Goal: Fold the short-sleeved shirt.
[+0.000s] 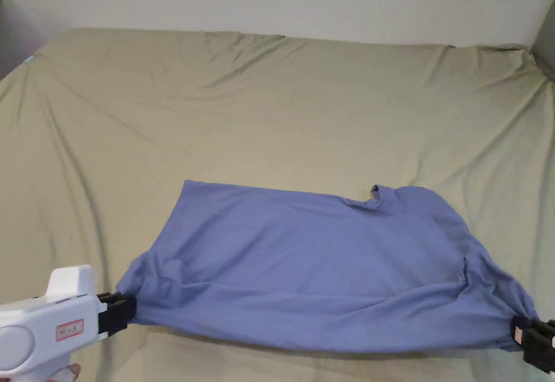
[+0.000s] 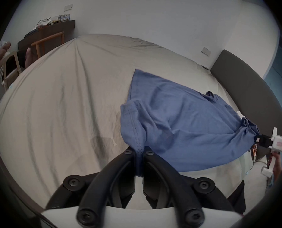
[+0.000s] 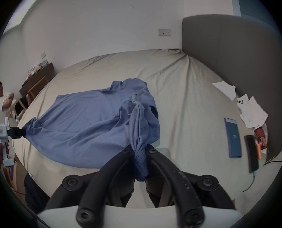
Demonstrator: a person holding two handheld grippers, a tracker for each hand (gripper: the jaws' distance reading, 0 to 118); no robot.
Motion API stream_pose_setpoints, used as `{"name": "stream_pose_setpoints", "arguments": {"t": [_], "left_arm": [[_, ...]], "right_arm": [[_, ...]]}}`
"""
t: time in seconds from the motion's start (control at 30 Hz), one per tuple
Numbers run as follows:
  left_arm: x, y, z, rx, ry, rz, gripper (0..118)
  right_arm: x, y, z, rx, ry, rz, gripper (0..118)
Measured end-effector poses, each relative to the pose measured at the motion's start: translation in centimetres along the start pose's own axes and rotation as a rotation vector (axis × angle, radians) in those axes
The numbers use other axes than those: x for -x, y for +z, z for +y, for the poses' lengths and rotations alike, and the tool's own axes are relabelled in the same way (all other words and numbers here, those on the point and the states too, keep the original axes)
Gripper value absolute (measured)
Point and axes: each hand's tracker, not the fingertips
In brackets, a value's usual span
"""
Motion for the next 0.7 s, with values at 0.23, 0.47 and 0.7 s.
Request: {"name": "stream_pose_setpoints", "arguments": {"t": [0.23, 0.47, 0.7], "left_arm": [[-0.8, 4.8, -6.7, 0.069, 0.027, -0.022, 7], [-0.5, 2.7, -14.3, 0.142, 0.07, 0.013, 7], [0.4, 6.3, -11.2, -0.025, 0.003, 0.075, 101]], "right_arm": [[-1.2, 2.5, -6.2, 0.113, 0.046, -0.06, 11], [-1.9, -0.3, -14.6, 0.211, -0.01, -0.073, 13], [-2.5, 4.7, -11.6, 0.044, -0.038, -0.188, 88]]}}
